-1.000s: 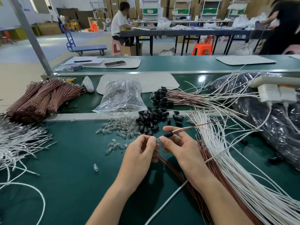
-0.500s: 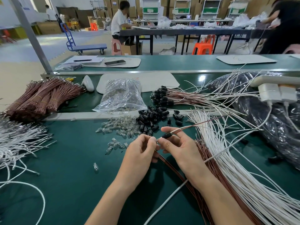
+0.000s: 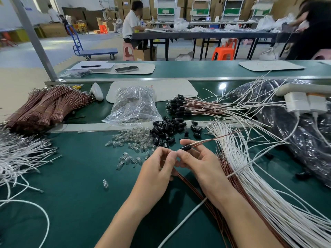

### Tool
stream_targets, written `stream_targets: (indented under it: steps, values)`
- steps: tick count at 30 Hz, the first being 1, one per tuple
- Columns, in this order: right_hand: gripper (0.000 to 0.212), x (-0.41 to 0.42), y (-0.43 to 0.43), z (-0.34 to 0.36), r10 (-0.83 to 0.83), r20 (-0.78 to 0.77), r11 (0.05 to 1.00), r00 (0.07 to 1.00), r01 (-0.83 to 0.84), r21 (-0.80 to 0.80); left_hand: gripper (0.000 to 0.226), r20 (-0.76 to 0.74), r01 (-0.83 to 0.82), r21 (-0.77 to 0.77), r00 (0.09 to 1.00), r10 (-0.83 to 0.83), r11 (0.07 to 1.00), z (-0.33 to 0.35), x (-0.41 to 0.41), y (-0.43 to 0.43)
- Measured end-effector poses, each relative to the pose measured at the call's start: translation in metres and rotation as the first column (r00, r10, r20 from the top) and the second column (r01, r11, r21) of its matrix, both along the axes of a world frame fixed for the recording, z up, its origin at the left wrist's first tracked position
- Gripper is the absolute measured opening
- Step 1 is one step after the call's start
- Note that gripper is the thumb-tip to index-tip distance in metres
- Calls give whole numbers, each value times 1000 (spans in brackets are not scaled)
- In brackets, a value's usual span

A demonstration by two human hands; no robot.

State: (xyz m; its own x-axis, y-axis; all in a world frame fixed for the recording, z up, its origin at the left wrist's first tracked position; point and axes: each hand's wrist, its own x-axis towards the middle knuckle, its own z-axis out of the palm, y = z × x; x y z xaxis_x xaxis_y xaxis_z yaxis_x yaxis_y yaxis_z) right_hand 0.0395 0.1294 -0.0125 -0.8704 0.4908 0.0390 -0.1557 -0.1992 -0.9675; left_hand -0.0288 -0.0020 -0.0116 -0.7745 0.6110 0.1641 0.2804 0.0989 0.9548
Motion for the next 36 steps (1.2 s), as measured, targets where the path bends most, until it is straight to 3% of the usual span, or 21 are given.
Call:
stream_targets:
  steps: [4, 10, 15, 20, 29, 36]
  values:
    - [49, -3, 1, 1, -37, -2, 998, 999, 37, -47, 18, 16, -69, 25, 998, 68, 997, -1, -5, 0]
    - [30, 10, 23, 15, -367, -101, 917, 925, 342, -205, 21, 222, -100, 105, 972, 75, 989, 2, -22, -9]
    - [29, 26, 48, 24, -586, -79, 800, 806, 561, -213, 23, 275, 67, 42, 958, -76, 997, 1, -33, -19]
    - [20, 34, 58, 30, -577, -133, 797, 806, 520, -307, 32, 269, 252, 14, 931, -246, 968, 5, -39, -29]
    - [19, 33, 61, 30, -532, -166, 813, 831, 445, -375, 31, 259, 300, 4, 921, -291, 954, 10, -35, -32]
    - [25, 35, 63, 30, -417, -157, 740, 895, 234, -630, 31, 291, 313, 27, 906, -307, 949, 14, -35, -35]
